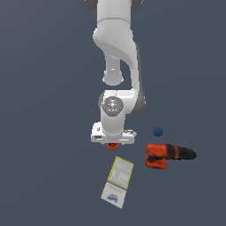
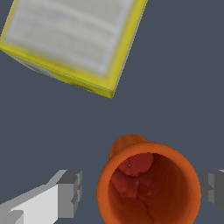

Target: Pick up a designated object from a clutter of objects.

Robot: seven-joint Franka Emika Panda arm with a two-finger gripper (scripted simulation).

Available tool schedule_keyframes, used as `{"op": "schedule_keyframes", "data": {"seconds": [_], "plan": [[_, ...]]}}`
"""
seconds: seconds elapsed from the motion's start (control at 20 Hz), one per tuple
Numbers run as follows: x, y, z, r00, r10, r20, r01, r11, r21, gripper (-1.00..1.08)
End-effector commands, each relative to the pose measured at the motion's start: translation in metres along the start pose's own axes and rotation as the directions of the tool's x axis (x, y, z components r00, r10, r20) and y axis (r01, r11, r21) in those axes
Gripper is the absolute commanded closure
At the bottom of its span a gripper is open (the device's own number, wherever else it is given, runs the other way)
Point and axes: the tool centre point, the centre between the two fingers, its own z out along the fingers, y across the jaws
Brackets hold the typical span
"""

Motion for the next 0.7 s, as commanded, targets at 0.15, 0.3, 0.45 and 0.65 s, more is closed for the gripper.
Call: {"op": "schedule_keyframes", "data": {"seconds": [0.15,0.3,0.45,0.65], "plan": [[0.0008,0.0,0.0159,1.0,0.0,-0.001,0.0,1.0,0.0,-0.92],[0.0012,0.0,0.0168,1.0,0.0,-0.001,0.0,1.0,0.0,1.08],[0.0012,0.0,0.0168,1.0,0.0,-0.001,0.0,1.0,0.0,1.08],[0.0012,0.0,0.0168,1.0,0.0,-0.001,0.0,1.0,0.0,1.08]]}}
